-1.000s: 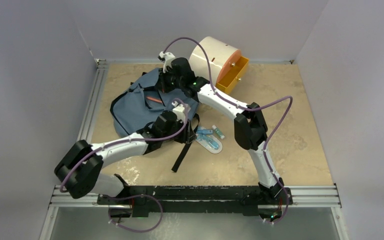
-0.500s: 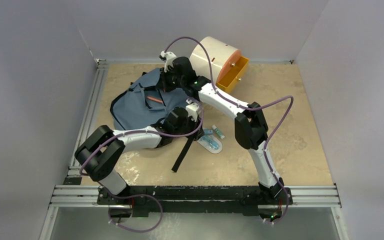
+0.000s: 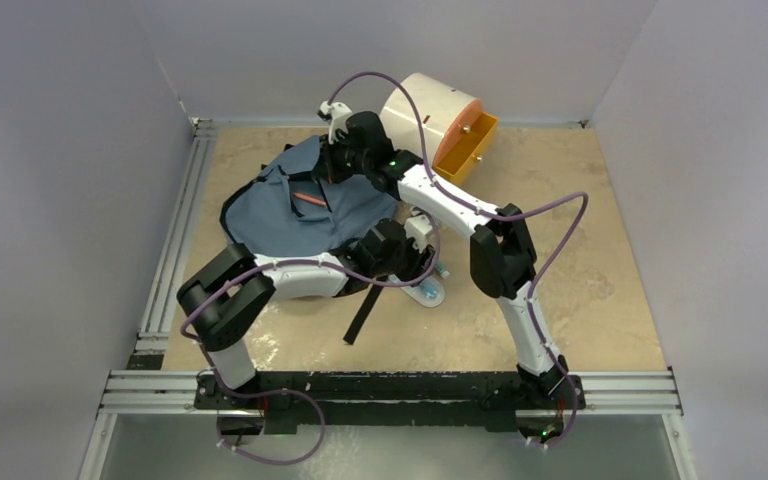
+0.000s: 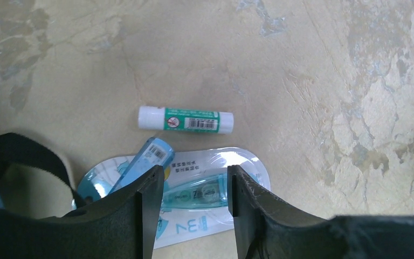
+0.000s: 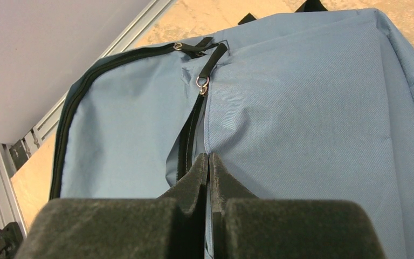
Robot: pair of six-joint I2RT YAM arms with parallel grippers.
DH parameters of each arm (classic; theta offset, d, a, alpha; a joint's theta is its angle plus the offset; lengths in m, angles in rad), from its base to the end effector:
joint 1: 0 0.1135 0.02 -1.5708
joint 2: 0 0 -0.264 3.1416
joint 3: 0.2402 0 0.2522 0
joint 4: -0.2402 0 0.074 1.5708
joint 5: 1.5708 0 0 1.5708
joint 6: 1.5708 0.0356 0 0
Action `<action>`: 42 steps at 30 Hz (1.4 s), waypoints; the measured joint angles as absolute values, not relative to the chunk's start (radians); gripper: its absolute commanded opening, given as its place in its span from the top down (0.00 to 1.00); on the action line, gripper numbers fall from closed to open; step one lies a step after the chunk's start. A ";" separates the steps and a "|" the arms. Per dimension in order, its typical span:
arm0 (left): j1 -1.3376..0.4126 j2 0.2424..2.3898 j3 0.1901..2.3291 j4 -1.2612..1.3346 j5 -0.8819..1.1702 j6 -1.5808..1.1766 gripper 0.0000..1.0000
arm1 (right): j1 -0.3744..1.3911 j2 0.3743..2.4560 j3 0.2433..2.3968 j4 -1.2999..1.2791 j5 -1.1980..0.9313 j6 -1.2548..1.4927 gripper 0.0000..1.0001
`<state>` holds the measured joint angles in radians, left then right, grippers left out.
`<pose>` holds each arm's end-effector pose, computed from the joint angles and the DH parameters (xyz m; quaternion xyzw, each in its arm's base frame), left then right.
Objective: Pack the student bag
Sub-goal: Pick up the stationery from the center of the board.
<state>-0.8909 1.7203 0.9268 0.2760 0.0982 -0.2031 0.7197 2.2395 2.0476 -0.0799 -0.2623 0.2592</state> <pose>0.2293 -0.2891 0.1879 0.3144 0.8046 -0.2974 0.4067 0.4000 0.3629 0.3037 -0.2572 0.7507 0.3738 0.4802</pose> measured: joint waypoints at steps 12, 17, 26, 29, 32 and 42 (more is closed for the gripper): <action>-0.935 1.852 1.097 0.189 -0.005 -0.249 0.59 | 0.717 2.250 2.058 -0.086 -0.265 0.234 1.00; -0.952 1.880 1.173 0.083 -0.105 -0.406 0.59 | 0.713 2.275 2.110 -0.124 -0.265 0.207 1.00; -0.998 1.947 1.251 -0.096 -0.213 -0.664 0.56 | 0.710 2.286 2.136 -0.141 -0.262 0.174 1.00; -1.005 1.971 1.294 -0.141 -0.245 -0.714 0.55 | 0.710 2.286 2.140 -0.149 -0.257 0.170 1.00; -1.009 1.987 1.339 -0.180 -0.273 -0.756 0.54 | 0.710 2.286 2.141 -0.155 -0.254 0.167 1.00; -1.008 2.021 1.408 -0.224 -0.327 -0.806 0.52 | 0.710 2.286 2.141 -0.160 -0.243 0.163 1.00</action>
<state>-1.0084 2.0212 1.4082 -0.2241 -0.3271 -0.8059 0.7101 2.2860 2.1410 -0.1600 -0.2432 0.1631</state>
